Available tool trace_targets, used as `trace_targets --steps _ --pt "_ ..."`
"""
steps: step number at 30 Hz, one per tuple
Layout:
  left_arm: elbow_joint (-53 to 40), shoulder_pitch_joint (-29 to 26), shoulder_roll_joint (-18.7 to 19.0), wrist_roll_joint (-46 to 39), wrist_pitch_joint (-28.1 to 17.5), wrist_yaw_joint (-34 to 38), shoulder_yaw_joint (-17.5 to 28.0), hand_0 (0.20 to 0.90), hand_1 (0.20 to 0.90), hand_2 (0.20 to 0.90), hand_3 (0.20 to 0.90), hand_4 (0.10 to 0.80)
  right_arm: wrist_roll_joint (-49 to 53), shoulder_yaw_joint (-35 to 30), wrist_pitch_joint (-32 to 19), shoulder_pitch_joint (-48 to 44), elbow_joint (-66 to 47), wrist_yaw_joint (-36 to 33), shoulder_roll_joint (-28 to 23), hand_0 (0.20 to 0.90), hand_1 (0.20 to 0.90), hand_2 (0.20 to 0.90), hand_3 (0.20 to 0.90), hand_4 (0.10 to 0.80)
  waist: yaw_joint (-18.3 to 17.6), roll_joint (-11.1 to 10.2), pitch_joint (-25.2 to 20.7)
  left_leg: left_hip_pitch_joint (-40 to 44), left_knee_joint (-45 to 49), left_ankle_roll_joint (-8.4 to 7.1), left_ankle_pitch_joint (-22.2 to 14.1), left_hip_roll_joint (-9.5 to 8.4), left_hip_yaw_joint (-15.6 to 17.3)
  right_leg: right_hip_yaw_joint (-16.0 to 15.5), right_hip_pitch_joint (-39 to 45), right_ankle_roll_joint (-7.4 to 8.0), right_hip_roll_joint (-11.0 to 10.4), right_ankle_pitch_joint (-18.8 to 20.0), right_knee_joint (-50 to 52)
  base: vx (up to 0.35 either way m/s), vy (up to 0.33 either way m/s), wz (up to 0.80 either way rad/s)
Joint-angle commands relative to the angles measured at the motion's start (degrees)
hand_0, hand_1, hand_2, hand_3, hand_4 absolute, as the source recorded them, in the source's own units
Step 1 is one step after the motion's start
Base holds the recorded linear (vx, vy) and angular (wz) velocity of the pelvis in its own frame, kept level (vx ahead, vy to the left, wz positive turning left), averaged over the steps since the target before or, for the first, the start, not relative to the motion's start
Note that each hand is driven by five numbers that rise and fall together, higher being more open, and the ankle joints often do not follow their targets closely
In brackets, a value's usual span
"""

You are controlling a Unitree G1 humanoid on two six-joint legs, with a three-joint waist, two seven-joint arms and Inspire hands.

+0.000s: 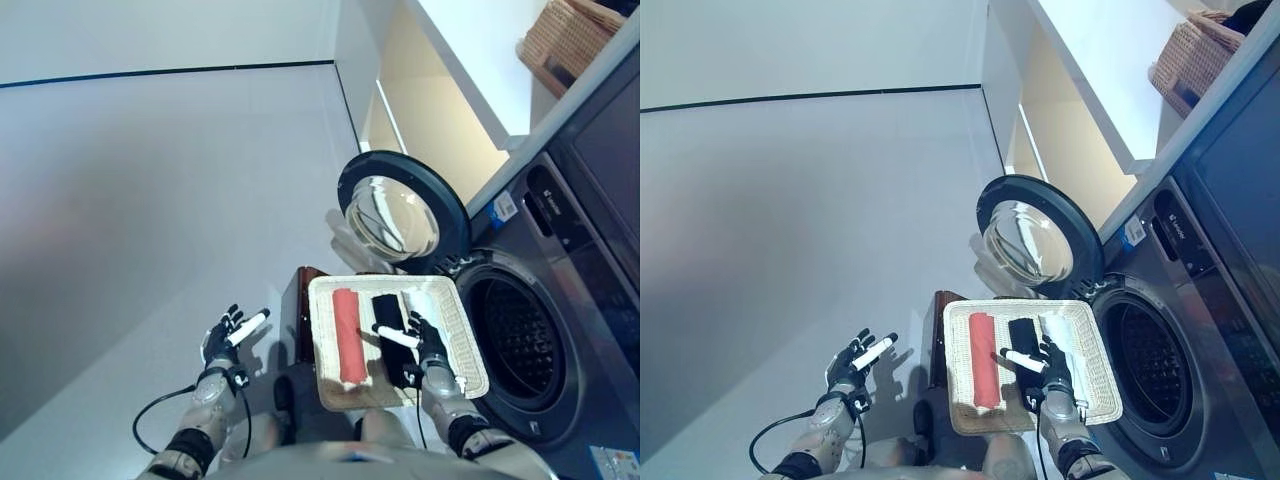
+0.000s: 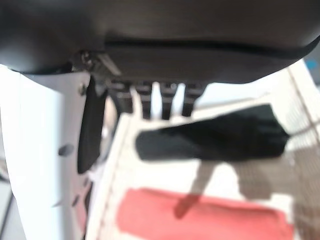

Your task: Pick up the clothes and place them into the washing machine

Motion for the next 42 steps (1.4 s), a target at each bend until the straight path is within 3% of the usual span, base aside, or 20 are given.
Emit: trace_targets --steps 1,3,5,6,9,13,15,16,17,19,20,22,24,25,32,42 --pt "-4.44 -3.51 1.51 -0.53 -4.13 0.65 1.73 0.900 0.900 0.900 0.900 0.800 -1.42 -0.84 -1.62 -4.84 -5.10 -1.53 -2.98 0.900 0.900 0.900 0.900 0.800 -1.22 -1.73 3.57 -0.59 9.13 -8.49 -7.09 3.57 -2.54 1.19 -0.58 2.74 -6.26 21.70 -14.79 0.194 -0.300 0.25" --pt "-4.42 -3.89 1.74 -0.52 -4.21 0.80 1.96 0.900 0.900 0.900 0.900 0.800 -1.55 -0.91 -1.54 -4.97 -6.01 -1.64 -3.11 0.900 0.900 0.900 0.900 0.800 -2.06 -2.75 3.98 0.64 8.79 -9.60 -8.06 3.92 -4.16 3.00 -3.04 4.24 -7.14 24.96 -18.98 0.161 -0.184 0.25" --pt "-4.43 -3.77 1.84 -0.52 -4.21 0.91 2.04 0.900 0.900 0.900 0.900 0.800 -1.74 -0.98 -1.43 -4.82 -6.33 -1.79 -3.21 0.900 0.900 0.900 0.900 0.800 -2.33 -2.99 4.13 1.34 8.59 -10.03 -8.48 4.34 -4.70 3.05 -3.51 4.69 -7.10 25.91 -19.60 0.146 -0.167 0.40" --pt "-4.67 -3.56 1.81 -0.54 -4.10 1.01 2.16 0.900 0.900 0.900 0.900 0.800 -2.15 -1.19 -1.28 -4.17 -6.87 -1.76 -3.34 0.900 0.900 0.900 0.900 0.800 -2.11 -3.92 4.38 1.92 8.35 -10.86 -8.57 4.79 -5.29 1.41 -3.62 5.35 -7.61 27.14 -19.09 0.148 -0.193 0.50" --pt "-4.93 -3.11 1.32 -0.60 -3.79 0.66 2.11 0.900 0.900 0.900 0.900 0.800 -2.67 -1.67 -1.12 -3.14 -7.27 -1.55 -3.66 0.900 0.900 0.900 0.900 0.800 -1.77 -4.57 4.20 2.73 6.93 -11.58 -8.34 5.19 -5.99 -0.49 -2.68 5.46 -6.83 25.57 -18.90 0.113 -0.155 0.38" --pt "-6.50 -2.29 0.80 -1.02 -3.86 0.85 2.58 0.900 0.900 0.900 0.900 0.800 -3.17 -1.80 -1.47 -3.11 -7.53 -1.98 -4.59 0.900 0.900 0.900 0.900 0.800 -1.30 -3.88 4.50 1.45 8.11 -12.23 -8.69 6.11 -7.46 -1.69 -3.44 4.71 -5.44 23.42 -18.32 0.045 -0.138 0.07" --pt "-7.61 -2.48 0.69 -1.33 -4.21 0.90 2.36 0.900 0.900 0.900 0.900 0.800 -4.17 -0.66 -1.77 -4.66 -7.04 -2.55 -5.39 0.900 0.900 0.900 0.900 0.800 -0.32 -3.46 5.64 -0.68 9.83 -13.08 -8.66 6.51 -11.31 -1.68 -4.92 3.87 -4.29 21.92 -17.65 -0.066 -0.136 -0.07" --pt "-8.15 -2.54 0.47 -1.74 -4.45 0.92 1.85 0.900 0.900 0.900 0.900 0.800 -5.82 0.21 -1.64 -6.30 -5.90 -3.62 -6.18 0.900 0.900 0.900 0.900 0.800 0.31 -3.02 6.05 -1.25 8.40 -13.88 -7.63 7.27 -15.38 -1.61 -5.60 3.66 -3.76 21.19 -17.34 -0.054 -0.085 -0.07" --pt "-8.15 -2.55 0.45 -1.73 -4.45 0.92 1.86 0.900 0.900 0.900 0.900 0.800 -5.83 0.22 -1.66 -6.35 -5.85 -3.63 -6.19 0.900 0.900 0.900 0.900 0.800 0.22 -2.95 6.03 -1.25 8.29 -13.92 -7.57 7.33 -15.48 -1.74 -5.58 3.63 -3.72 21.15 -17.33 -0.061 -0.069 0.00" --pt "-8.18 -3.46 0.23 -1.76 -4.62 1.19 0.89 0.900 0.900 0.900 0.900 0.800 -7.63 0.49 -1.23 -8.62 -4.10 -5.69 -6.99 0.900 0.900 0.900 0.900 0.800 -0.19 -1.86 6.69 -2.14 5.93 -14.00 -6.00 8.58 -14.33 -2.49 -6.39 3.84 -4.23 20.60 -16.80 -0.151 0.002 0.11" --pt "-7.98 -4.92 0.32 -1.57 -4.93 1.70 0.31 0.900 0.900 0.900 0.900 0.800 -9.77 0.03 -0.51 -10.69 -2.40 -8.39 -8.13 0.900 0.900 0.900 0.900 0.800 -0.58 -0.62 7.50 -3.61 3.64 -14.33 -3.34 9.82 -11.24 -3.42 -8.32 3.87 -4.84 20.20 -15.85 -0.233 0.065 0.24" --pt "-7.80 -6.85 0.19 -1.49 -5.28 1.86 -0.57 0.900 0.900 0.900 0.900 0.800 -11.00 -0.31 0.20 -13.10 0.80 -9.93 -9.59 0.900 0.900 0.900 0.900 0.800 -1.06 0.34 7.97 -5.22 2.68 -14.78 -1.57 11.05 -7.22 -4.68 -10.04 3.85 -5.87 20.01 -15.16 -0.187 0.065 0.37" --pt "-8.74 -8.20 0.51 -1.60 -5.53 1.82 -1.55 0.900 0.900 0.900 0.900 0.800 -12.12 -0.91 1.58 -15.26 4.33 -11.56 -11.37 0.900 0.900 0.900 0.900 0.800 -2.04 1.59 9.15 -6.98 3.81 -15.24 -0.08 12.83 -1.02 -6.41 -11.36 3.87 -7.48 19.81 -14.19 -0.163 0.043 0.62" --pt "-10.12 -8.24 0.82 -1.69 -5.71 1.62 -2.21 0.900 0.900 0.900 0.900 0.800 -11.93 -1.36 1.93 -16.35 6.47 -11.77 -11.92 0.900 0.900 0.900 0.900 0.800 -1.77 2.26 9.76 -7.94 4.83 -15.52 0.20 13.24 -0.38 -6.73 -12.45 3.68 -7.76 19.42 -13.24 -0.120 0.030 0.72" --pt "-19.26 -4.37 3.92 -1.32 -5.67 -0.97 -4.87 0.900 0.900 0.900 0.900 0.800 -12.92 -5.07 5.35 -22.54 17.71 -13.18 -17.42 0.900 0.900 0.900 0.900 0.800 1.38 5.32 11.32 -13.43 12.59 -14.42 -4.16 11.20 -1.03 -4.09 -17.76 4.15 -10.02 20.03 -9.33 -0.038 0.057 0.17" --pt "-13.47 -6.65 2.08 -0.13 -5.90 1.30 -4.55 0.900 0.900 0.900 0.900 0.800 -13.82 -4.39 3.73 -20.81 11.52 -16.03 -14.84 0.900 0.900 0.900 0.900 0.800 -0.79 4.63 11.95 -13.63 13.57 -14.71 -5.66 10.78 -1.57 -3.12 -17.47 4.32 -9.87 20.33 -10.11 -0.001 0.017 -0.05"
